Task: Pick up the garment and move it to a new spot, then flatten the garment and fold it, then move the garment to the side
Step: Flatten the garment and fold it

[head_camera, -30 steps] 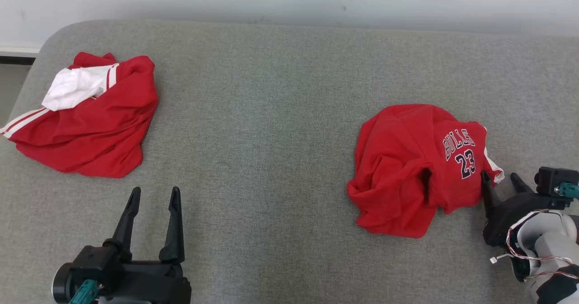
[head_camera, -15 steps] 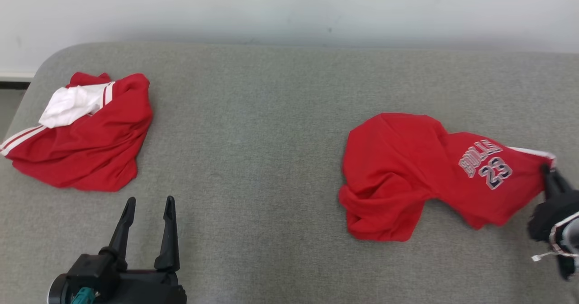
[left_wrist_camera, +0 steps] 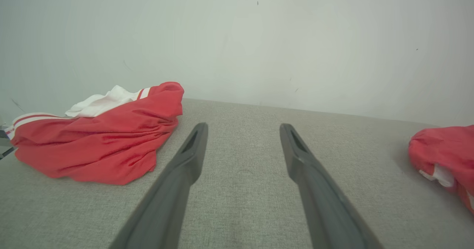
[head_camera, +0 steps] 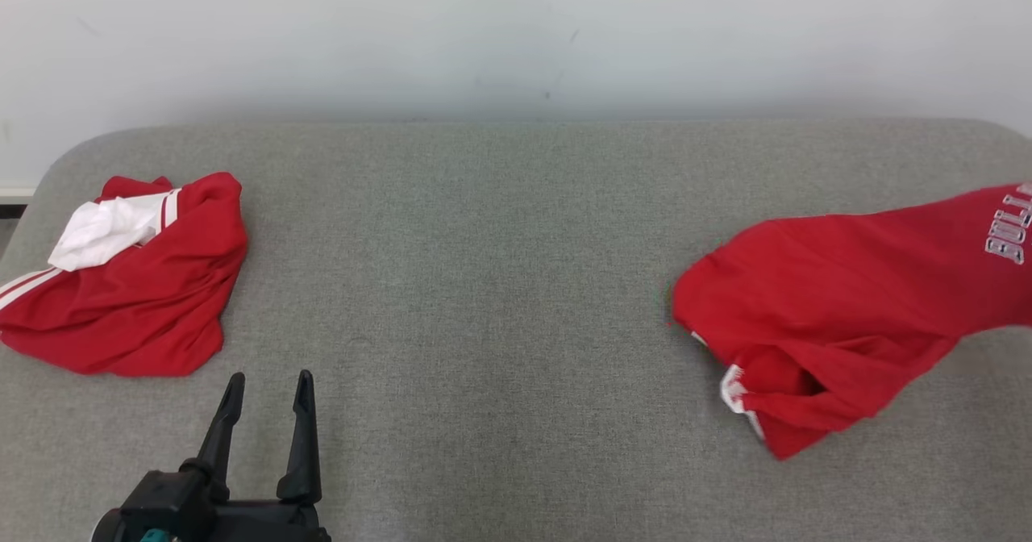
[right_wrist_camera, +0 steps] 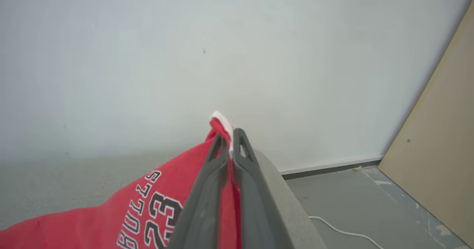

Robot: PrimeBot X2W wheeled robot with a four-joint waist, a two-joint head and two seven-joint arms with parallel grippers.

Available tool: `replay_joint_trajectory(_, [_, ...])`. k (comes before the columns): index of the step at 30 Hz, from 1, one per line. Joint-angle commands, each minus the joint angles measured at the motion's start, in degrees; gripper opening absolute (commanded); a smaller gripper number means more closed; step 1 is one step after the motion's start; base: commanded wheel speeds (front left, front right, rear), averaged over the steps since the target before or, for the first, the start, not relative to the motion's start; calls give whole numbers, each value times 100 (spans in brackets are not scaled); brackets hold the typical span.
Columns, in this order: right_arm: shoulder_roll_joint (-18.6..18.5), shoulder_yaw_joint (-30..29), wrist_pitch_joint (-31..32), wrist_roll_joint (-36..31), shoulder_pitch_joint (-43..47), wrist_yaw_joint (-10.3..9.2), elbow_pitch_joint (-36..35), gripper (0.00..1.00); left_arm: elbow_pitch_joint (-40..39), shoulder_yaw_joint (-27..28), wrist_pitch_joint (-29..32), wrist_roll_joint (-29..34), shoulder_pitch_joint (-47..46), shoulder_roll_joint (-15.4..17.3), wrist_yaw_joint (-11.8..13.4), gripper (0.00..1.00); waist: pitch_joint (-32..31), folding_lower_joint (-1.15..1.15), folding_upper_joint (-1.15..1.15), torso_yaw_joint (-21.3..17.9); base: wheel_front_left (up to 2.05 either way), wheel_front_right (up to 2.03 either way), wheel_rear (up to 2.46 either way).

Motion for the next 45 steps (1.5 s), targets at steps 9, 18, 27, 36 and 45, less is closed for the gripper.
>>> replay_joint_trajectory(9, [638,205,-20,-565,42,-12,-1423,0,-10,-27,-5,-98,137,-1,37,100,-138,0,0,9,0,0,0])
replay_joint_trajectory(18, [1866,792,365,-817,542,-12,-2975,0,-23,26,-5,-91,98,-2,11,100,-139,0,0,177,0,0,0])
replay_joint_trajectory(27, [3083,1487,440,-925,253,-12,-2922,0,-11,-204,-5,-191,-57,-2,84,100,40,0,0,518,0,0,0])
replay_joint_trajectory(36, [3610,2075,268,-812,-278,-12,-2074,0,53,-382,-5,-282,-207,0,151,100,210,0,0,870,0,0,0])
replay_joint_trajectory(45, [3713,3078,99,-276,-224,-12,-1379,100,130,-421,-5,-346,-240,-2,216,100,285,0,0,933,0,0,0])
